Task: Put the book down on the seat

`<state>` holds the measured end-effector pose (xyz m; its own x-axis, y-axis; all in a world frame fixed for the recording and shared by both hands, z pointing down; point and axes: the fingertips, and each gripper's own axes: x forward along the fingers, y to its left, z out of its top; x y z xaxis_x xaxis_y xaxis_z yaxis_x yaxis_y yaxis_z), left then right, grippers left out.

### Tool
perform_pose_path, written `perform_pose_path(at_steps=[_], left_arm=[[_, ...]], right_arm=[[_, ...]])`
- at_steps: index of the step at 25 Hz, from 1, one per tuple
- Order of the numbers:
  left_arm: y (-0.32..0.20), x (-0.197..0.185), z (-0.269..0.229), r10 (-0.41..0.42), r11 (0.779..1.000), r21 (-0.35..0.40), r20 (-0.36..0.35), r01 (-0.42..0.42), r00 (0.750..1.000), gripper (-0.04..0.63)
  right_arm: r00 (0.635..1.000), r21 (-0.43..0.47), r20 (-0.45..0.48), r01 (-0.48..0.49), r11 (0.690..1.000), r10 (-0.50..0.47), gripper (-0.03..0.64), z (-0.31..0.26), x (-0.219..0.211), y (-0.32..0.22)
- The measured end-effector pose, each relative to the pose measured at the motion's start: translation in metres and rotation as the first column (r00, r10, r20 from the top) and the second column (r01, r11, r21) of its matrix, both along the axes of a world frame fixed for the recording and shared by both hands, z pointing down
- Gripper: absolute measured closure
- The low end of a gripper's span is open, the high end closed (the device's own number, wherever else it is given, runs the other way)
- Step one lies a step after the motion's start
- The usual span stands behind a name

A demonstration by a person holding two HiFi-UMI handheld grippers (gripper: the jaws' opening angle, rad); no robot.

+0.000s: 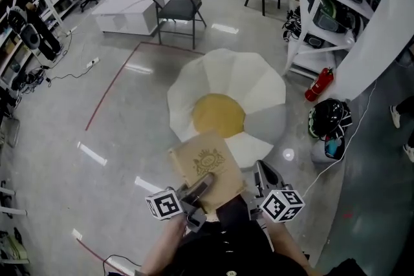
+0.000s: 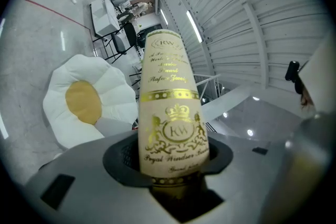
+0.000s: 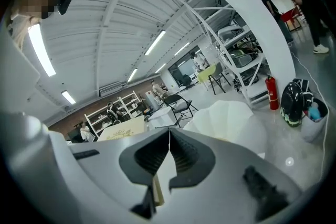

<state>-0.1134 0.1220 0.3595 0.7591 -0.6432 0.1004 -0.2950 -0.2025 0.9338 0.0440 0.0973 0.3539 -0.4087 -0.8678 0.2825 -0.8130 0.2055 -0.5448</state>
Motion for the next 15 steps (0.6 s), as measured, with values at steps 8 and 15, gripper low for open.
perform_pose_path(at_steps=[8, 15], left_arm=[[-0.064, 0.017, 0.012, 0.004, 0.998, -0.055, 0.001, -0.004, 1.000, 0.370], [-0.124, 0.044, 0.017, 0.023, 0.997, -0.073, 0.017, -0.022, 1.000, 0.370]], right_arm=[[1.000, -0.022, -0.001, 0.025, 0.999, -0.025, 0.604, 0.008, 0.012, -0.064], [0.998, -0.048, 0.024, 0.057, 0.997, -0.056, 0.604, 0.019, 0.030, -0.117]])
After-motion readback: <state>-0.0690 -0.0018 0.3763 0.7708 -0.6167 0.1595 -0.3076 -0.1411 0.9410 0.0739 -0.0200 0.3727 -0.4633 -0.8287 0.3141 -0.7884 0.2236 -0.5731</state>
